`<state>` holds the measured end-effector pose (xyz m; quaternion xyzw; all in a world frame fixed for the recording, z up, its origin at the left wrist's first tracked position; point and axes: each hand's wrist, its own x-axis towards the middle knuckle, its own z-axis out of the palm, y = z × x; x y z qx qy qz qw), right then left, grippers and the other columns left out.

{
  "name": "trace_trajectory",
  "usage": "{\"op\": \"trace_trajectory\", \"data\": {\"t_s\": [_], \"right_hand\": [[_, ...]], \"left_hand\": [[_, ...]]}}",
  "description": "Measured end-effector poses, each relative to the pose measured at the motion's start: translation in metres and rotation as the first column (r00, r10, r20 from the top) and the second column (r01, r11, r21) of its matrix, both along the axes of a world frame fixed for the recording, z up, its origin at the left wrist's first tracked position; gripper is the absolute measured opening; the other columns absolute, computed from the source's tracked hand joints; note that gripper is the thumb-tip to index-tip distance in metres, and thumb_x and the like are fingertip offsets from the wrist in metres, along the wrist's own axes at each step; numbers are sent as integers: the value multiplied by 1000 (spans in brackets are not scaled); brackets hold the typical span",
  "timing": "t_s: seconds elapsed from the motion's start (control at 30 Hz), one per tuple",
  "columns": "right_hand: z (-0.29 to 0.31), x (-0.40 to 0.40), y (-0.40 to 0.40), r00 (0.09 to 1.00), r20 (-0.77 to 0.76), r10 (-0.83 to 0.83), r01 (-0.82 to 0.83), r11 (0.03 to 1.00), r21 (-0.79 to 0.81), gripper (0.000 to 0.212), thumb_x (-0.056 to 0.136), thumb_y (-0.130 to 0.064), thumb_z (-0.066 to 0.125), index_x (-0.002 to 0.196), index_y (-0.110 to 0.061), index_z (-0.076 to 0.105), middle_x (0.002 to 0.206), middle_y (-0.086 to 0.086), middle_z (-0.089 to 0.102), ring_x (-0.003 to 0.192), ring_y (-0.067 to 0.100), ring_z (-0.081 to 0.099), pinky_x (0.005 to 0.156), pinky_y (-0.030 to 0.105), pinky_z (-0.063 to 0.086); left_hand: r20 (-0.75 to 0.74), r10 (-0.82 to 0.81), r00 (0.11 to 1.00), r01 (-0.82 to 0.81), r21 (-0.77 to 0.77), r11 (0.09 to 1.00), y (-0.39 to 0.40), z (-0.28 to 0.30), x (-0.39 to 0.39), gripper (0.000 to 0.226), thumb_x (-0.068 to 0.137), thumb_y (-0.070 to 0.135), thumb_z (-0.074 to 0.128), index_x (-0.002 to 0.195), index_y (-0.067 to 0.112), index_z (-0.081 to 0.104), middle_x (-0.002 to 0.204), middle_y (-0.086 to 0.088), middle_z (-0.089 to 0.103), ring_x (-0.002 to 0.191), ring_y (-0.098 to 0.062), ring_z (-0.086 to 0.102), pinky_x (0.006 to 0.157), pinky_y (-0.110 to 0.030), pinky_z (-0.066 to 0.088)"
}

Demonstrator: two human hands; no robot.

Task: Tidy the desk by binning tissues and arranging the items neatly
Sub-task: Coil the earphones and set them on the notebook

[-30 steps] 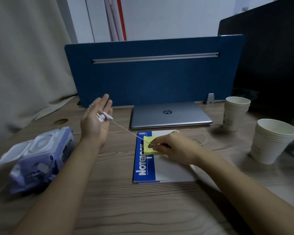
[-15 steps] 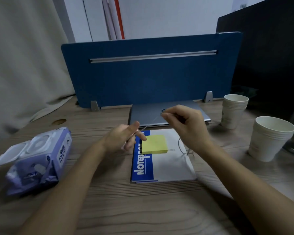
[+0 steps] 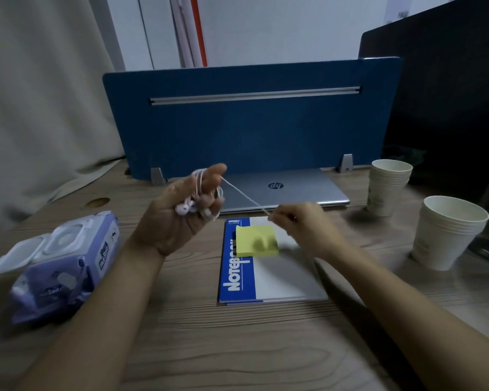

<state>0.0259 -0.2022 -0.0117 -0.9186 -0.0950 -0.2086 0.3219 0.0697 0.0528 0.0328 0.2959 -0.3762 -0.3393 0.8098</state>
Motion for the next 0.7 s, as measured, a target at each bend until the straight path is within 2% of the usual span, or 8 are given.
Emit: {"op": "trace_trajectory", "data": {"t_s": [0.13,0.33,0.4,0.43,0.5,0.57,0.63,0.7], "right_hand": [[1,-8,17,975,-109,194,-211,961,-181,26,99,-32,51,113,-21,70,105,-4,74,86,11,65,78,35,52],[4,-20,33,938,-162,307,-341,904,-259,29,98,-32,53,124,-26,66,119,-9,70,106,11,64,89,33,51],[6,-23,36,927,-164,338,-372,890,-264,28,98,-30,53,122,-26,68,114,-9,72,97,2,64,84,33,52],[7,-24,37,923,-161,349,-381,886,-263,27,98,-28,54,121,-25,68,111,-8,73,90,-6,62,80,33,53],[8,-25,37,914,-136,383,-405,887,-224,25,97,-26,56,118,-24,70,105,-7,75,82,-12,60,74,33,54],[12,-27,37,904,-77,421,-428,892,-145,22,97,-27,57,114,-24,70,94,-6,75,80,0,65,69,33,54],[15,-27,35,904,41,425,-423,905,-52,17,96,-30,57,106,-26,71,74,-6,69,62,9,58,56,31,48],[19,-26,32,910,174,377,-390,920,47,16,96,-31,58,101,-25,72,67,-5,64,57,13,54,52,28,42]], "left_hand": [[19,381,924,-381,11,924,-3,-1,8,45,101,23,37,137,1,51,139,-9,57,127,-20,55,101,-33,48],[-212,655,725,-664,39,747,7,-13,35,57,103,37,30,146,0,34,135,-14,60,124,-25,57,105,-36,41],[-70,762,644,-744,171,645,9,-17,40,64,104,46,21,147,0,31,140,-14,55,123,-22,55,109,-36,36],[86,796,599,-786,252,564,8,-20,41,67,103,50,16,148,1,32,142,-13,53,123,-20,55,111,-36,33],[427,737,524,-847,355,396,2,-28,35,73,100,58,11,146,6,36,137,-9,57,121,-17,57,112,-42,32],[651,571,500,-866,396,307,-5,-34,25,83,89,74,15,139,15,44,123,1,67,112,-13,62,104,-43,39],[779,374,503,-862,423,279,-9,-36,16,85,79,86,19,123,23,55,101,14,73,98,0,65,88,-36,43],[787,237,569,-809,484,332,-13,-35,11,83,76,86,22,115,23,59,88,9,74,90,1,66,82,-32,46]]}}
